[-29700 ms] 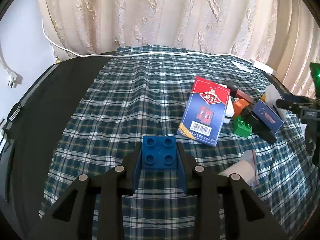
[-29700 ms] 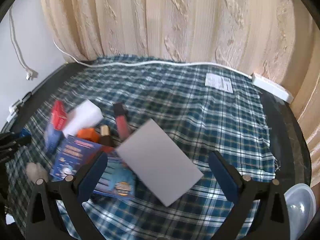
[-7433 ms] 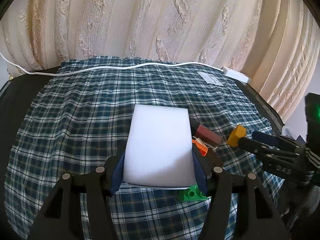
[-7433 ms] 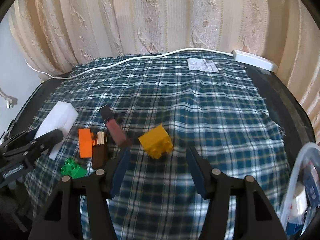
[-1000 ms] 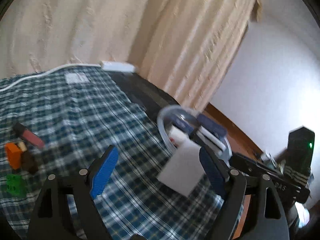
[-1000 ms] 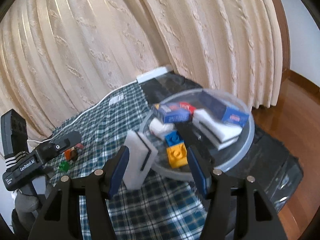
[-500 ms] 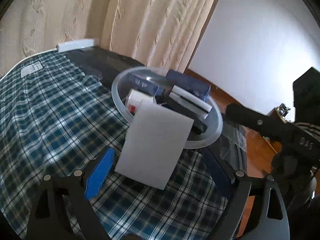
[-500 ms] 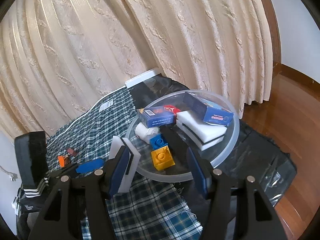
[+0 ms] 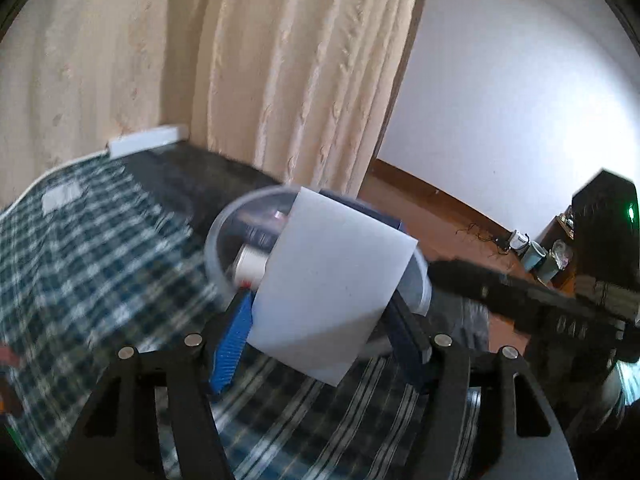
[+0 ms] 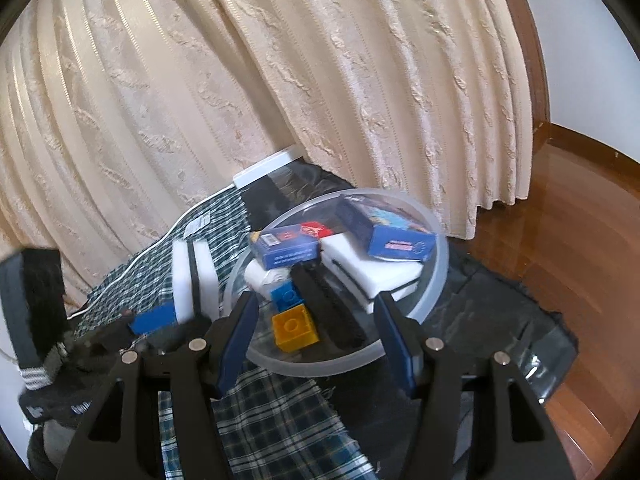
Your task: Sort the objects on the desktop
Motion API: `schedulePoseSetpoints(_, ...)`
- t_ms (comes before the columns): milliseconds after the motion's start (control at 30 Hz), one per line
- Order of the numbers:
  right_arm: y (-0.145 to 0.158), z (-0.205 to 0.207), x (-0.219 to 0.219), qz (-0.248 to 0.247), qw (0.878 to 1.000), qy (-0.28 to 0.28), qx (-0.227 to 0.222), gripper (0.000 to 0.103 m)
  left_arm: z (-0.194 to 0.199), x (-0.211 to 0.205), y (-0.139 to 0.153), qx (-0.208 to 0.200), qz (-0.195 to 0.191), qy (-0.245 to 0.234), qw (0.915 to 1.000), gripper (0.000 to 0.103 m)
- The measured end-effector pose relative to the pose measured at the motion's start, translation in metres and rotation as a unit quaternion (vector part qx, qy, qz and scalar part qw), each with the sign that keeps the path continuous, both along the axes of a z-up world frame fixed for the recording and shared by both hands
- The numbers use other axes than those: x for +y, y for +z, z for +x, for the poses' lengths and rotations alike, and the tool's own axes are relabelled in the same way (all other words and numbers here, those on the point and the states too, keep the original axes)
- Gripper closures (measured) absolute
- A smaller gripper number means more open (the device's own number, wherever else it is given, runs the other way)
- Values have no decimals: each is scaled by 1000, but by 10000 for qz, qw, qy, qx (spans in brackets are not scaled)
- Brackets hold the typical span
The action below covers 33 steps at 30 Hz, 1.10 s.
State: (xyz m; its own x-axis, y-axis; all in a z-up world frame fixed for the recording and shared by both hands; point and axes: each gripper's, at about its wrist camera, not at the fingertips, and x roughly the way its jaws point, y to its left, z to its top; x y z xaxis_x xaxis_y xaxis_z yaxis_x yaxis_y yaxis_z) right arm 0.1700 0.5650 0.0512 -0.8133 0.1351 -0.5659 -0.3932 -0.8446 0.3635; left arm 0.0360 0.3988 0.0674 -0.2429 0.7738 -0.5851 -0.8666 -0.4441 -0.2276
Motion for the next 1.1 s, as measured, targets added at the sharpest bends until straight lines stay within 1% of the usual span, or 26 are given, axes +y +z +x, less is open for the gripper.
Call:
schedulePoseSetpoints(100,1,6,8,3,9999,-148,8,39,-7,23,2,1,67,-78,9999,35)
schedulePoseSetpoints(233,0,13,21,-18,9993,-361,-36,39,-19,47,-10,-221,22,-128,9997,35)
schedulePoseSetpoints(367,-1,15,27,-17,9990,-434,-69,39,-23,56,-21,-253,-61,-22,9997,33)
schedulePoseSetpoints(433,-1,14,27,-10,9991,-429,-70,39,-22,54,-21,-304,-57,-32,9995,28)
schedulePoseSetpoints(467,-1,13,26,-7,9991,-423,-66,39,-21,52,-21,-342,-35,-64,9994,22)
schedulePoseSetpoints(500,0,12,26,-1,9991,-410,-53,39,-21,50,-20,-375,2,-66,9993,18)
schedulePoseSetpoints(667,4,9,20,45,9994,-343,18,39,-23,39,-11,-477,216,63,9986,18)
schedulePoseSetpoints(867,8,4,9,114,9997,-213,38,39,-28,7,3,-433,436,401,9973,18)
schedulePoseSetpoints(1000,12,-4,-5,114,9999,0,84,39,-31,-16,8,-282,413,689,9964,18)
schedulePoseSetpoints(1100,14,-13,-21,157,9994,283,109,39,-35,-38,9,-179,299,979,9946,18)
